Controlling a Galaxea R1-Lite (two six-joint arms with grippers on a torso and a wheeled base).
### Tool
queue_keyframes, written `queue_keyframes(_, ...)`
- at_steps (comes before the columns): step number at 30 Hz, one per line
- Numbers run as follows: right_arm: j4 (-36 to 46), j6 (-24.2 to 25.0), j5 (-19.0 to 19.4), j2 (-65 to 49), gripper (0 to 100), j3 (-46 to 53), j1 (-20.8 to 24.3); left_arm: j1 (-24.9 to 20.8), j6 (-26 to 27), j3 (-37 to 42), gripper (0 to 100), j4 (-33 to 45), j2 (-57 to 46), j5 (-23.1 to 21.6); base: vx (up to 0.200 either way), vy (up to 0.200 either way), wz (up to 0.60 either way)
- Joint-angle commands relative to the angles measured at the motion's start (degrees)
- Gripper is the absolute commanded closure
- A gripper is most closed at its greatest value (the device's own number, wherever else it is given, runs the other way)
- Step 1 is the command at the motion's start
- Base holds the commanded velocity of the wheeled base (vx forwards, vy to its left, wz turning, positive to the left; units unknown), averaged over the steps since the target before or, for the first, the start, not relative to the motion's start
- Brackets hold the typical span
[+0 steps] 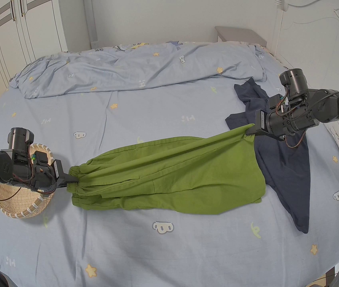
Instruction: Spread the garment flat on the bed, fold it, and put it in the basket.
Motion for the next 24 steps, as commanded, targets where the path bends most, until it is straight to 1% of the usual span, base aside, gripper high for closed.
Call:
queue_keyframes(1,-0.2,0.0,-0.1,1.2,100,0.0,-0.1,0.1,0.0,-0.3,100,0.0,0.7,0.1,0.000,0.000,0.00)
queue_keyframes(19,-0.3,0.4,-0.1,4.0,100,0.2,0.2,-0.1,-0.5,-3.5,100,0.0,3.5,0.1,0.000,0.000,0.00)
queue_keyframes(20,-0.4,0.5,0.0,4.2,0,0.2,0.2,-0.2,-0.5,-3.8,100,0.0,3.6,0.1,0.000,0.000,0.00)
queue_keyframes(23,-1.0,1.0,0.0,4.7,0,0.5,0.3,-1.2,-0.6,-4.4,100,0.0,4.2,0.1,0.000,0.000,0.00)
queue_keyframes(24,-1.4,1.1,0.0,4.8,0,0.7,0.3,-1.5,-0.8,-4.7,0,0.0,4.2,0.1,0.000,0.000,0.00)
